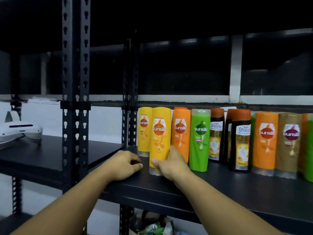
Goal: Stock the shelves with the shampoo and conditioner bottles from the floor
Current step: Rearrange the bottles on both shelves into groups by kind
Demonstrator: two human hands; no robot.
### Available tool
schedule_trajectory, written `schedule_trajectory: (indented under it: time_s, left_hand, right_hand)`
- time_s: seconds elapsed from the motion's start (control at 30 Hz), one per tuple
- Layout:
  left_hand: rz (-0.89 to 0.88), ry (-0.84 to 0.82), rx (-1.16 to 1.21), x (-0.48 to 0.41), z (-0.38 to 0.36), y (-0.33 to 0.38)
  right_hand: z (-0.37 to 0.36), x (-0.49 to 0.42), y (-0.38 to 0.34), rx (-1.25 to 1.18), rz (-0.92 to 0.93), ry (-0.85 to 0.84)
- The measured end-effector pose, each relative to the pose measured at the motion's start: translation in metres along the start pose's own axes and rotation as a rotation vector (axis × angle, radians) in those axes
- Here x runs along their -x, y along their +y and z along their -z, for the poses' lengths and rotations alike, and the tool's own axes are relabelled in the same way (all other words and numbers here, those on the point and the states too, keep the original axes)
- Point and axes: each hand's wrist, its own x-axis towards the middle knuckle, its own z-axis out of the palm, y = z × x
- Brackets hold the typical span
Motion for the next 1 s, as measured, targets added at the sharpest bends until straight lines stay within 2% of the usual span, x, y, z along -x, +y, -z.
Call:
schedule_trajectory:
  time_s: [0.1, 0.27, 0.47, 0.7, 1.0]
  left_hand:
    - [0.065, 0.04, 0.045, -0.016, -0.002, -0.012]
    - [0.154, 0.173, 0.264, -0.046, -0.007, -0.026]
    - [0.171, 0.165, 0.556, -0.08, -0.006, -0.025]
    - [0.166, 0.073, 0.577, -0.102, -0.014, -0.031]
    - [0.109, 0.142, 0.543, -0.118, -0.027, -0.031]
  right_hand:
    - [-0.014, -0.018, -0.002, 0.013, -0.012, 0.029]
    - [-0.03, -0.045, 0.002, 0.041, -0.003, 0.083]
    - [-0.044, -0.068, 0.005, 0.084, -0.003, 0.118]
    - [-0.058, -0.076, 0.012, 0.129, 0.053, 0.236]
    - [-0.056, -0.08, 0.011, 0.188, 0.045, 0.205]
